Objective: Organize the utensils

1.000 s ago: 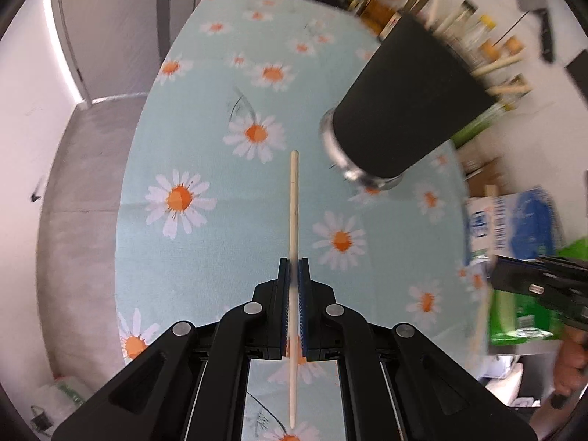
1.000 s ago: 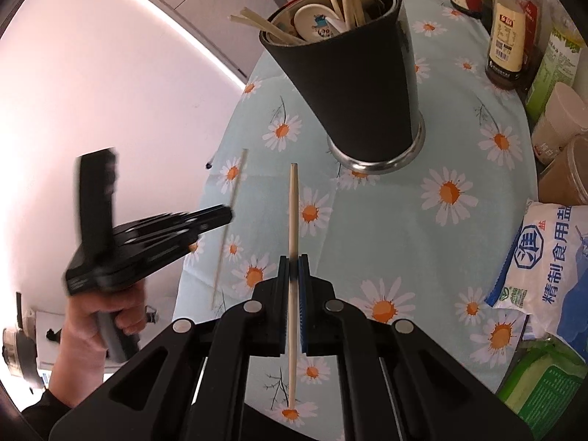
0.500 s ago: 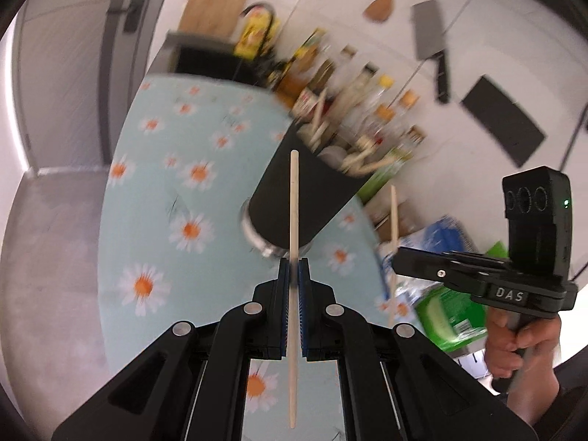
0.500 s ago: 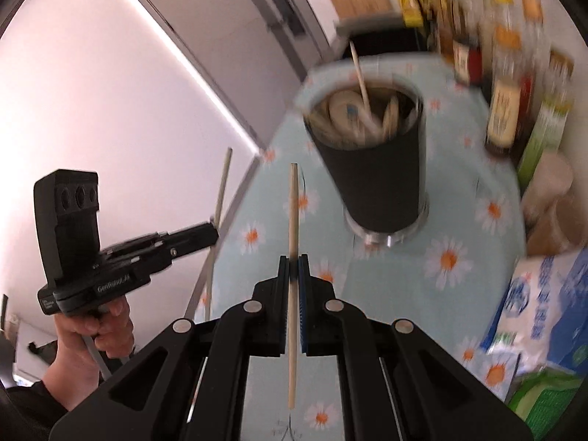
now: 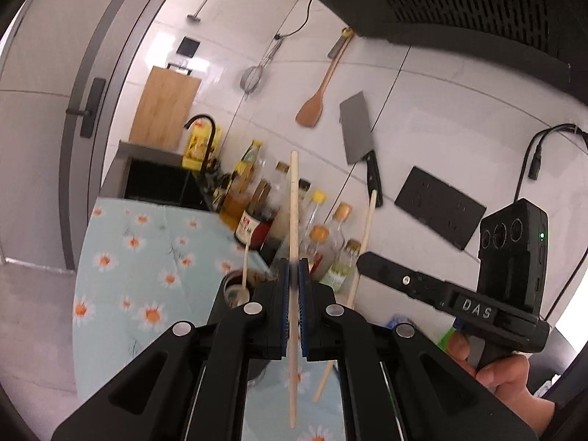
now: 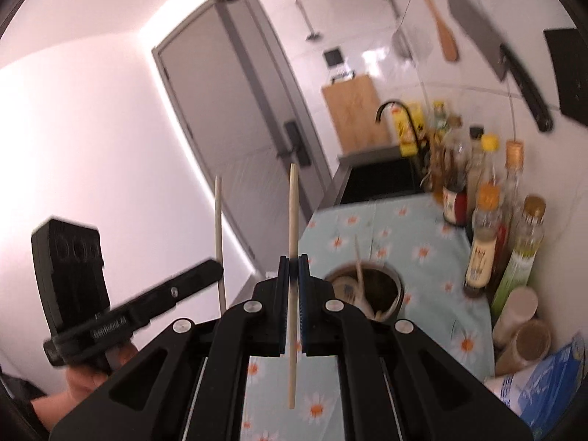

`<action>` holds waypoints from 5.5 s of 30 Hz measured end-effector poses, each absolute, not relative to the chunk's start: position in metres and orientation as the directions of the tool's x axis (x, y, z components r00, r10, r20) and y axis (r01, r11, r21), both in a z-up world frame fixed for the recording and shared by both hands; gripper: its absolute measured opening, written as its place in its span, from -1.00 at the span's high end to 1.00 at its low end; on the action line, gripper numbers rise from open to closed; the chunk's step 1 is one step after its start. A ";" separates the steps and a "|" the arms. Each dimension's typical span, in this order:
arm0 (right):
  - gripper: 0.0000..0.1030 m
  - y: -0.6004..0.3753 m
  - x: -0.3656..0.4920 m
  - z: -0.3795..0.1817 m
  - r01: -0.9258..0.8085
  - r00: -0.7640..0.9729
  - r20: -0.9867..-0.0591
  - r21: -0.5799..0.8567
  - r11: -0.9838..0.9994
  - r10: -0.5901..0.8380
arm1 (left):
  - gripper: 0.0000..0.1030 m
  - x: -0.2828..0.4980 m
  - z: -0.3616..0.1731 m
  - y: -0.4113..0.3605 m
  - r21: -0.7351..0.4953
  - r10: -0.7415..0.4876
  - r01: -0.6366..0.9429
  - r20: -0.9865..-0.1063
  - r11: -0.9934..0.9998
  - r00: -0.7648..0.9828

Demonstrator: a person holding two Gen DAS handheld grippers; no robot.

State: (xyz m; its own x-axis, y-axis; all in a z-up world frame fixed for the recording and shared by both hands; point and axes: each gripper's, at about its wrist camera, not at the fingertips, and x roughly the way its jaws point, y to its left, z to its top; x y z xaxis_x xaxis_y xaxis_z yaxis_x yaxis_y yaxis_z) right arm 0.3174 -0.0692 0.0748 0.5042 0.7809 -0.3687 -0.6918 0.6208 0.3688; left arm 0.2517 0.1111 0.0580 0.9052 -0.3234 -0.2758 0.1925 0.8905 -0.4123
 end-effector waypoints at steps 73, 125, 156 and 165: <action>0.26 -0.096 0.342 0.060 -0.618 0.679 -0.280 0.281 0.734 0.679 | 0.48 0.261 0.048 0.093 -0.264 -0.233 0.171 -0.228 0.949 0.945; -0.91 -0.238 0.148 -0.024 -0.678 0.554 -0.489 0.204 0.706 0.674 | -0.87 0.053 -0.025 -0.034 -0.138 0.043 -0.145 -0.565 0.980 0.824; -0.91 -0.232 0.148 -0.049 -0.657 0.520 -0.551 0.230 0.718 0.653 | -0.87 0.053 -0.045 -0.034 -0.159 0.027 -0.157 -0.614 0.975 0.789; -0.91 -0.235 0.149 -0.052 -0.640 0.533 -0.564 0.219 0.737 0.631 | -0.87 0.053 -0.049 -0.032 -0.166 0.017 -0.153 -0.623 0.974 0.782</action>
